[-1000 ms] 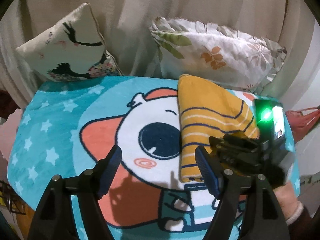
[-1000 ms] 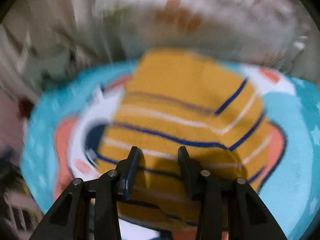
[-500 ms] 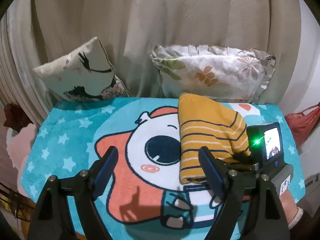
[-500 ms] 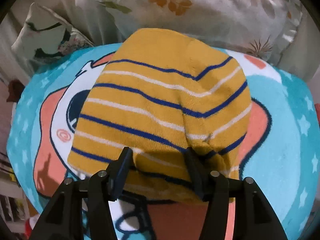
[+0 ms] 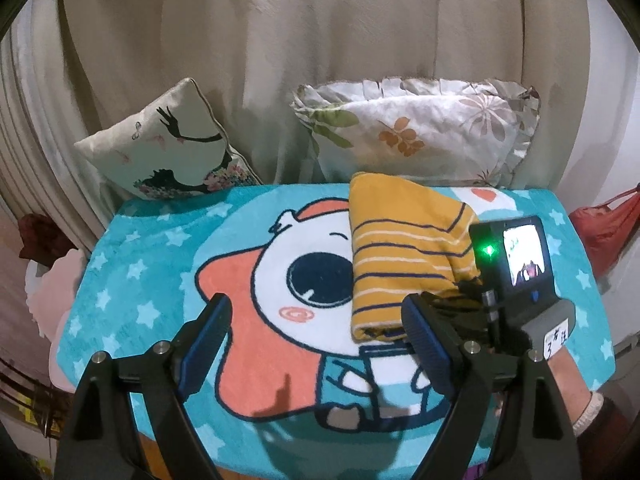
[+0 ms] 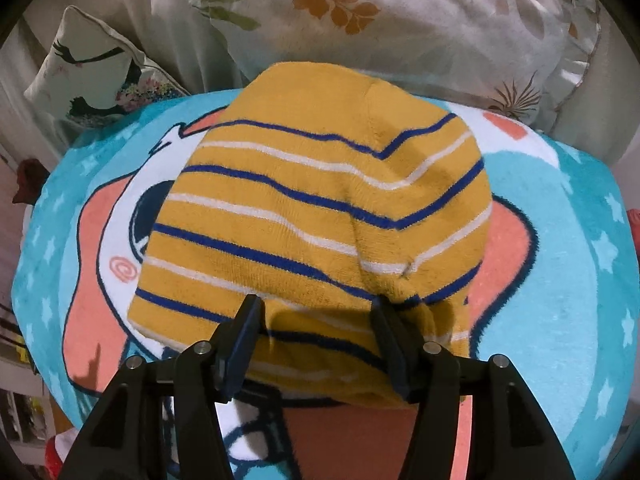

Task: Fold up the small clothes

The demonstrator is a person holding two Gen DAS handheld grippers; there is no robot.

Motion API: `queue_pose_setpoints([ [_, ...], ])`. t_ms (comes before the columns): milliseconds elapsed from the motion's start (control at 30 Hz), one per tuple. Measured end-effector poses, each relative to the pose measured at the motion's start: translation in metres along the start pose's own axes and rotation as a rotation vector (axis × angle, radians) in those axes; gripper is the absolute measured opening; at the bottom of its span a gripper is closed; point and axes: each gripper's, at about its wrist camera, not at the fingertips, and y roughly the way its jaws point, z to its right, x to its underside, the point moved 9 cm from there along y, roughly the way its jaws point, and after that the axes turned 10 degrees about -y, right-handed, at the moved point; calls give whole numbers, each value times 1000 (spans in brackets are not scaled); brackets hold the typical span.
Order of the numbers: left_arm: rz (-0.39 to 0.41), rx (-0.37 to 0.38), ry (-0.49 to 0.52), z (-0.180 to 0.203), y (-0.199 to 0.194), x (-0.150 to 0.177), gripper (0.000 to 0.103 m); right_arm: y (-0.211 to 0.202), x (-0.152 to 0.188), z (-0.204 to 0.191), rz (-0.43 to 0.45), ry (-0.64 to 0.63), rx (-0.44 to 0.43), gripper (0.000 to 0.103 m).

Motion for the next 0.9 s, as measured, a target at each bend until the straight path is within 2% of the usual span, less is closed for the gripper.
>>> queue_pose_setpoints([
  [233,-32,1,-11,1,7,5,86,-27,-30,-7,94,3,-30,62],
  [333,-40,-3,-16,0,9,5,86,-18,-39,-8,82,-8,-17,62],
  [467,-59,2,-20,-2,15,5,86,13,-35,-14,-16,-71,17,62],
  [533,-71,11,-24,-2,19,6,86,8,-38,-18,-5,-83,21,63],
  [600,-83,27,-34,-2,22,7,86,-2,-45,-20,30,-63,-11,63],
  [733,-105,52,-44,-5,27,9,86,-19,-71,-19,114,-38,-13,63],
  [900,-149,80,-62,-9,38,15,86,-1,-98,-18,93,-59,23,63],
])
